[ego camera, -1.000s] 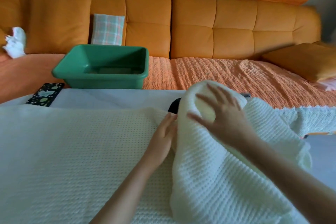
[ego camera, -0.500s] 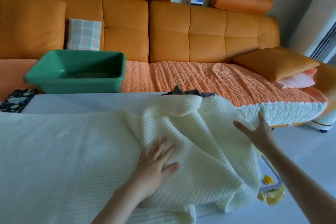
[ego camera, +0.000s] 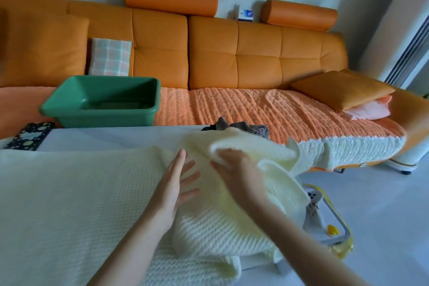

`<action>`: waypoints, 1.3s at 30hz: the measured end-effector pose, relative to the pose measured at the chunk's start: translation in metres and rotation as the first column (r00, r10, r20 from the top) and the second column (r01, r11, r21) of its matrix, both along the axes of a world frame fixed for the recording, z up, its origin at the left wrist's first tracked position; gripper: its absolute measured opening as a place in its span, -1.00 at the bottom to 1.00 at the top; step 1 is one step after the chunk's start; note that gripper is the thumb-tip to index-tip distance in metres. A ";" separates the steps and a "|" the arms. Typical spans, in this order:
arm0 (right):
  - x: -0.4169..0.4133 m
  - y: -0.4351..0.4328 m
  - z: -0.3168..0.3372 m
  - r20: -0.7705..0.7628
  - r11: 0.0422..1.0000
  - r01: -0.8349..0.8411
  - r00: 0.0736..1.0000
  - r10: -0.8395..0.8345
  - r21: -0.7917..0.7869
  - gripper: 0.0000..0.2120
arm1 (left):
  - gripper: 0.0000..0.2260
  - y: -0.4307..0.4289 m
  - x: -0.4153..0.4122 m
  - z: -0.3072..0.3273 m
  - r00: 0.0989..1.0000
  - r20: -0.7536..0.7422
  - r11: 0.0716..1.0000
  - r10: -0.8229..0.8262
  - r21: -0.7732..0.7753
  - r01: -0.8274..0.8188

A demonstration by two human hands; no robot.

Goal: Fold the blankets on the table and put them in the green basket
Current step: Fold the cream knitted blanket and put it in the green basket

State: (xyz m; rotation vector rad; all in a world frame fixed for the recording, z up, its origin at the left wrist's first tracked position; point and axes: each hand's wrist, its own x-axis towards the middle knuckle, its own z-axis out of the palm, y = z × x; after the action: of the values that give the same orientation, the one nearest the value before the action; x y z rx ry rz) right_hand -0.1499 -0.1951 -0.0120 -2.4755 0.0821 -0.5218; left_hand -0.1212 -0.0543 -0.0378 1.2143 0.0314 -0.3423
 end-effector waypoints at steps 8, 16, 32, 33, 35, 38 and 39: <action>-0.053 0.028 -0.026 -0.025 0.960 -0.276 0.960 0.278 0.051 -0.79 | -0.72 0.010 -0.003 -0.025 0.994 0.062 0.967 0.088 0.233 -0.100; -0.089 -0.089 -0.054 -0.414 0.743 0.541 0.826 -0.382 0.394 0.10 | -0.90 0.001 0.000 -0.011 0.919 0.274 0.916 0.282 0.208 -0.343; 0.009 0.032 0.027 0.165 0.826 -0.038 0.984 -0.067 0.563 -0.79 | -0.73 0.145 0.001 -0.024 0.849 0.263 0.735 0.457 0.427 -0.528; 0.016 0.047 0.029 0.172 0.835 -0.068 0.985 -0.033 0.547 -0.78 | -0.68 0.153 -0.004 -0.033 0.863 0.275 0.689 0.424 0.520 -0.505; 0.029 0.075 0.024 0.146 0.866 -0.108 0.988 0.041 0.489 -0.76 | -0.67 0.163 -0.018 -0.045 0.876 0.319 0.660 0.363 0.576 -0.483; 0.040 0.107 0.008 0.081 0.891 -0.121 0.992 0.095 0.437 -0.75 | -0.75 0.158 -0.044 -0.044 0.889 0.352 0.788 0.295 0.437 -0.434; 0.041 0.115 0.004 0.072 0.895 -0.126 0.992 0.105 0.427 -0.75 | -0.78 0.153 -0.051 -0.042 0.895 0.362 0.822 0.261 0.403 -0.403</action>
State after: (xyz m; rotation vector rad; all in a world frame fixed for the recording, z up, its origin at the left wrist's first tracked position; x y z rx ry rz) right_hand -0.1087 -0.0799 -0.0079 -2.0188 0.0268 -0.4537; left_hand -0.1718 0.0989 -0.0800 1.7028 0.0767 0.1777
